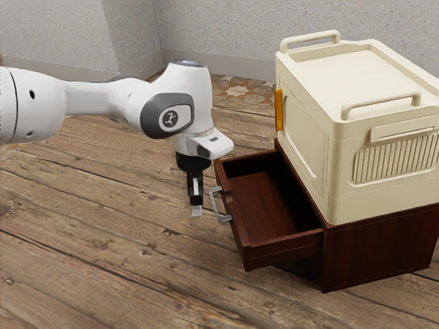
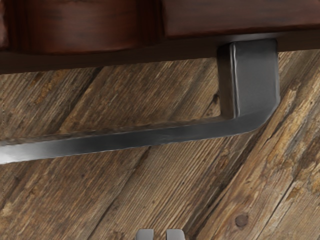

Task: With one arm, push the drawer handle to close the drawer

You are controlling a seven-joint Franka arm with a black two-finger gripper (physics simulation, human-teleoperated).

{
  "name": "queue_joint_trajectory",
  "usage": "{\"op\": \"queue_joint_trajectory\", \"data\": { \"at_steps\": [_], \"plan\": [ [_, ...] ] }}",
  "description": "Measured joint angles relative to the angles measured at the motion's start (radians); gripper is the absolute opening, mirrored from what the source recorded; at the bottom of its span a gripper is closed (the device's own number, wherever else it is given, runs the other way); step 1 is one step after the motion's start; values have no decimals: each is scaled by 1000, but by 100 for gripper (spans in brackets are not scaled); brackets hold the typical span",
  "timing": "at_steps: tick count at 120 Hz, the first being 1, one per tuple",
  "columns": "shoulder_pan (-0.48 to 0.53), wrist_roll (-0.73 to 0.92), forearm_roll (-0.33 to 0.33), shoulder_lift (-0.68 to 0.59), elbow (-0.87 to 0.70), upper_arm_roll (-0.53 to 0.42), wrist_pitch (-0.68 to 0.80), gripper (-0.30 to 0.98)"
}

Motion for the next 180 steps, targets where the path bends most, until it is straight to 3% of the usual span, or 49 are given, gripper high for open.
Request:
{"op": "queue_joint_trajectory", "data": {
  "at_steps": [49, 93, 180],
  "plan": [
    [-58, -5, 22, 119, 116, 1, 104, -10],
    [-143, -24, 37, 221, 237, 63, 118, -10],
    [-251, -90, 33, 351, 425, 62, 126, -10]
  ]
}}
